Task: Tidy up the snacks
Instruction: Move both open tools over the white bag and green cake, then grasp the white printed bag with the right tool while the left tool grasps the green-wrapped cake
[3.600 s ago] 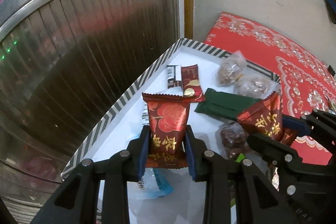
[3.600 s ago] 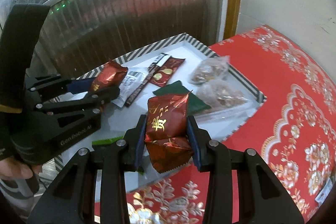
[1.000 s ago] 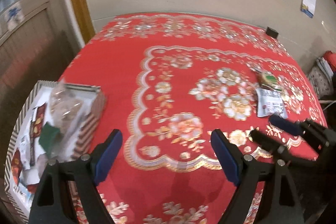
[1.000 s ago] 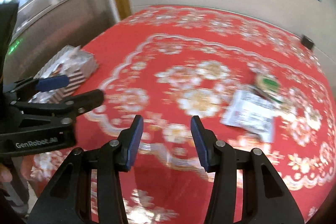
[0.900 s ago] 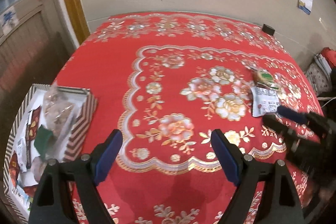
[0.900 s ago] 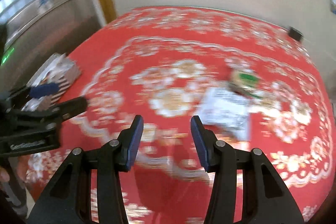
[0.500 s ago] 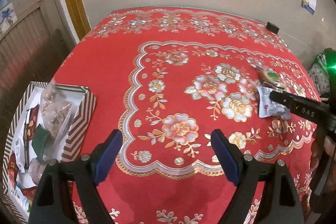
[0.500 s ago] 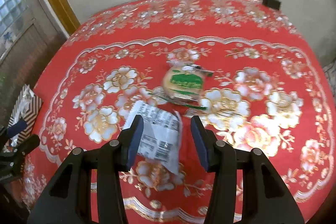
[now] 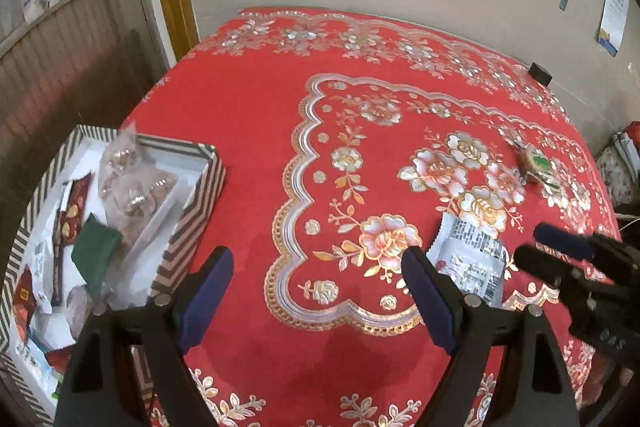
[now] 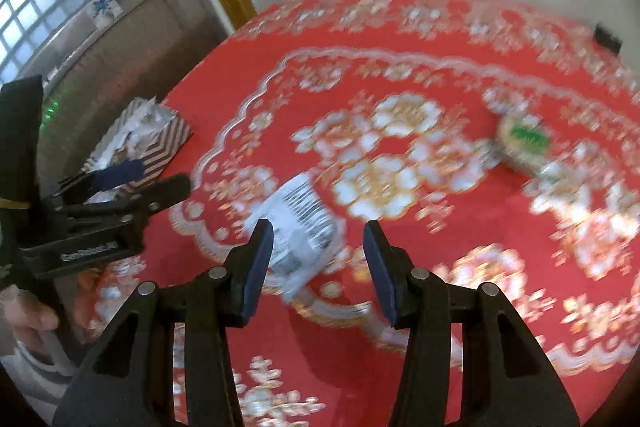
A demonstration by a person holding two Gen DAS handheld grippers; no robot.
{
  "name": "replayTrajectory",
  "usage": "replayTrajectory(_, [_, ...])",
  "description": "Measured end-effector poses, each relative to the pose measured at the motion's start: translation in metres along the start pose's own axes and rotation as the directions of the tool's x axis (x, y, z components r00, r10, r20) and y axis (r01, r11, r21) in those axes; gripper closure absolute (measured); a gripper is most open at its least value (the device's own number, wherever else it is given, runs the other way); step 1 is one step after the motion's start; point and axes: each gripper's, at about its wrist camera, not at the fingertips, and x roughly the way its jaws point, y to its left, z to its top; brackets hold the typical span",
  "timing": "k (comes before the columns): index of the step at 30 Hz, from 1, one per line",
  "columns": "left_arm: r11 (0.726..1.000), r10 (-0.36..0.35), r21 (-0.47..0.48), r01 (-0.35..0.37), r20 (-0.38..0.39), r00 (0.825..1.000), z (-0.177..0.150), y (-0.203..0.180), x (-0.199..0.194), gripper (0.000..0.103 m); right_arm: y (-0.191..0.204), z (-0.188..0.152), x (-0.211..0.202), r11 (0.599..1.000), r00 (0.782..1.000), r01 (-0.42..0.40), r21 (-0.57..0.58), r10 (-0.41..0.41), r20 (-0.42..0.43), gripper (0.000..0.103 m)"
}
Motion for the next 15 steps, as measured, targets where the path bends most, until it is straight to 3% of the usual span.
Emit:
replayTrajectory(3, [1.0, -0.023, 0.0, 0.023, -0.013, 1.0, -0.002, -0.002, 0.001, 0.016, 0.005, 0.002, -0.004, 0.994, 0.998, 0.064, -0.084, -0.062, 0.032, 0.052])
replayTrajectory(5, [1.0, -0.008, 0.01, 0.008, -0.009, 1.0, -0.002, -0.003, 0.001, 0.016, 0.01, 0.005, -0.001, 0.983, 0.997, 0.062, -0.172, -0.055, 0.047, 0.035])
replayTrajectory(9, [1.0, 0.001, -0.003, -0.001, -0.011, 1.0, -0.001, 0.003, 0.001, 0.016, 0.018, 0.012, 0.009, 0.957, 1.0, 0.016, -0.291, -0.013, 0.01, 0.035])
replayTrajectory(15, [1.0, 0.005, -0.028, -0.005, -0.016, 1.0, 0.005, 0.012, 0.003, 0.016, 0.034, 0.014, 0.035, 0.876, 0.994, -0.042, -0.48, -0.011, -0.107, 0.035])
